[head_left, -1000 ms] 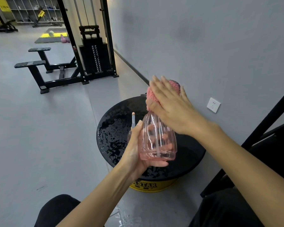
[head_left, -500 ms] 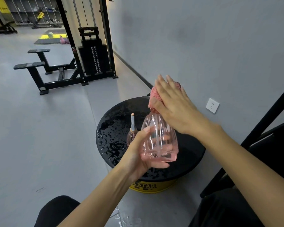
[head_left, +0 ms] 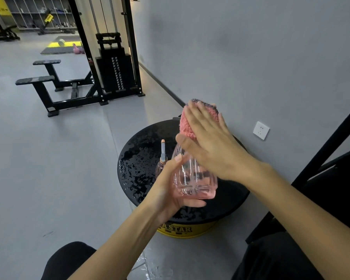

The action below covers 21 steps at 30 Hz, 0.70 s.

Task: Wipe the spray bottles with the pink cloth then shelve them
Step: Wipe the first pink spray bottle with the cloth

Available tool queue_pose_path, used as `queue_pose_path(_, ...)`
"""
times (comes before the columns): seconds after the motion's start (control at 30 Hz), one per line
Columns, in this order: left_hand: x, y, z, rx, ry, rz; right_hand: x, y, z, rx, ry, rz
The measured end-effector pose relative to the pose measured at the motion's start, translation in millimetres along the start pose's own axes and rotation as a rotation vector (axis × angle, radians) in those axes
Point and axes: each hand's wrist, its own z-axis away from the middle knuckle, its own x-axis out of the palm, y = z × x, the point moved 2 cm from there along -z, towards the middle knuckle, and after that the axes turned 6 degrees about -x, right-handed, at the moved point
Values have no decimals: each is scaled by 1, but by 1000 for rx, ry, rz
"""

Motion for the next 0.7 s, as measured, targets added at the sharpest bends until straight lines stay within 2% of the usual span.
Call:
queue_pose_path(0.1, -1, -4, 0, 12, -5, -19, 1, 5, 1, 1, -34, -13)
queue_pose_path(0.23, 4, -7, -2, 13, -22, -35, -7, 17, -16, 82, 8, -1)
queue_pose_path(0.47, -5, -2, 0, 35, 27, -37, -1, -2, 0, -82, -118, -9)
queue_pose_path(0.7, 2, -3, -1, 32, 25, -59, -9, 9, -24, -18, -73, 46)
